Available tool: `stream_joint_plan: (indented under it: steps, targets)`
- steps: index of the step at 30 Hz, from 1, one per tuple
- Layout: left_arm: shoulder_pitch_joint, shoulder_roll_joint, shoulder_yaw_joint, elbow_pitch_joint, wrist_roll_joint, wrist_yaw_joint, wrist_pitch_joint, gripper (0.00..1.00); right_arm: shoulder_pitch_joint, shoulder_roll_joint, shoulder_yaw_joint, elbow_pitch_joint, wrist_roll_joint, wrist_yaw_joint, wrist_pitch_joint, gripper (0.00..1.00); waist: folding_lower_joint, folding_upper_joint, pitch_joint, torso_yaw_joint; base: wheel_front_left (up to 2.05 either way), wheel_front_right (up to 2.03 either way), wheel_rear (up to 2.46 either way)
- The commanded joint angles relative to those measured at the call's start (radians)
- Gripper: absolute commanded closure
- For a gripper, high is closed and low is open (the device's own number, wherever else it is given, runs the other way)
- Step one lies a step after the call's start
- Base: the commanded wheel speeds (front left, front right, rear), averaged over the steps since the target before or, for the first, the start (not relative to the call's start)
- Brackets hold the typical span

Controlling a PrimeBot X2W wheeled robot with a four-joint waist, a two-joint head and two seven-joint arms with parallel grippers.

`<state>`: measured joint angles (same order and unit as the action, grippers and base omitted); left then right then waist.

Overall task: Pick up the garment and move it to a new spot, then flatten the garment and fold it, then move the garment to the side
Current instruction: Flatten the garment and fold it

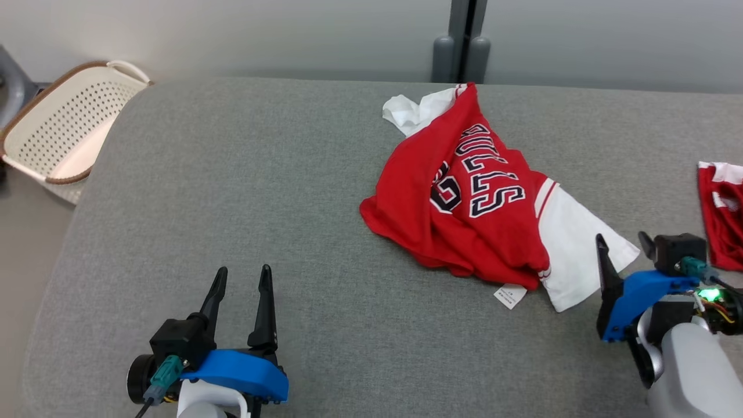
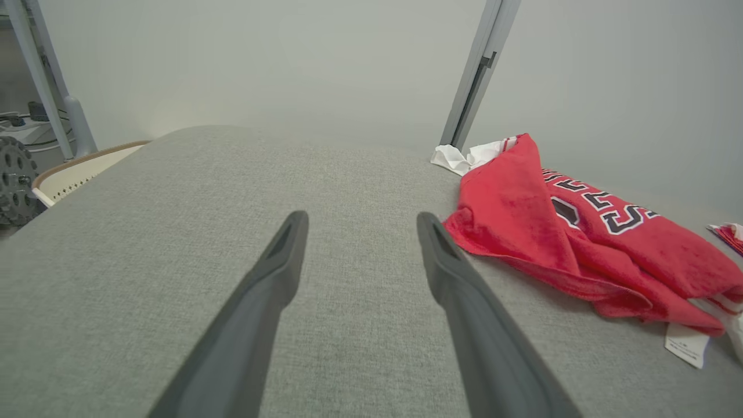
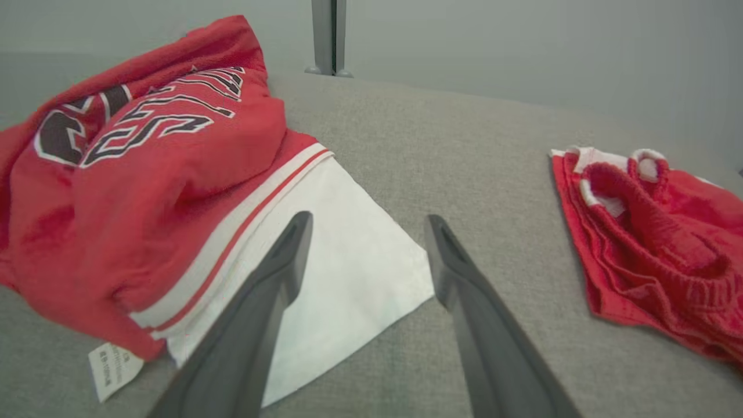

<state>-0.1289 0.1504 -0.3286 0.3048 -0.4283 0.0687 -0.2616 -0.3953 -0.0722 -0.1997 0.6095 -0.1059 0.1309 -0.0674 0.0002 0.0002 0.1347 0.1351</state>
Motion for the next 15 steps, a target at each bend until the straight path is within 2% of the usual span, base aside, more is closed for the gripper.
stream_joint_plan:
  steps: [1, 9, 13, 14, 15]
  targets:
    - [-0.018, -0.007, 0.008, -0.001, 0.009, -0.005, -0.005, 0.00, -0.045, -0.022, -0.023, 0.042, -0.022, 0.000, 0.017, 0.00, -0.0002, -0.0002, 0.045, 0.050, 0.00, 0.00, 0.00]
    - [-0.035, -0.038, 0.035, 0.008, 0.029, -0.026, -0.005, 0.00, -0.179, -0.091, -0.104, 0.253, -0.099, 0.000, 0.111, 0.00, -0.0002, -0.0002, 0.090, 0.116, 0.00, 0.00, 0.00]
    - [-0.036, -0.047, 0.048, 0.013, 0.041, -0.035, -0.005, 0.00, -0.209, -0.094, -0.143, 0.332, -0.111, 0.000, 0.166, 0.00, -0.0002, -0.0002, 0.098, 0.124, 0.00, 0.00, 0.00]
    - [-0.035, -0.049, 0.050, 0.014, 0.044, -0.038, -0.005, 0.00, -0.214, -0.093, -0.149, 0.352, -0.111, 0.000, 0.180, 0.07, -0.0002, -0.0002, 0.099, 0.123, 0.00, 0.00, 0.00]
    - [-0.034, -0.051, 0.053, 0.015, 0.046, -0.039, -0.005, 0.00, -0.220, -0.091, -0.154, 0.368, -0.110, 0.000, 0.193, 0.46, -0.0002, -0.0002, 0.100, 0.122, 0.00, 0.00, 0.00]
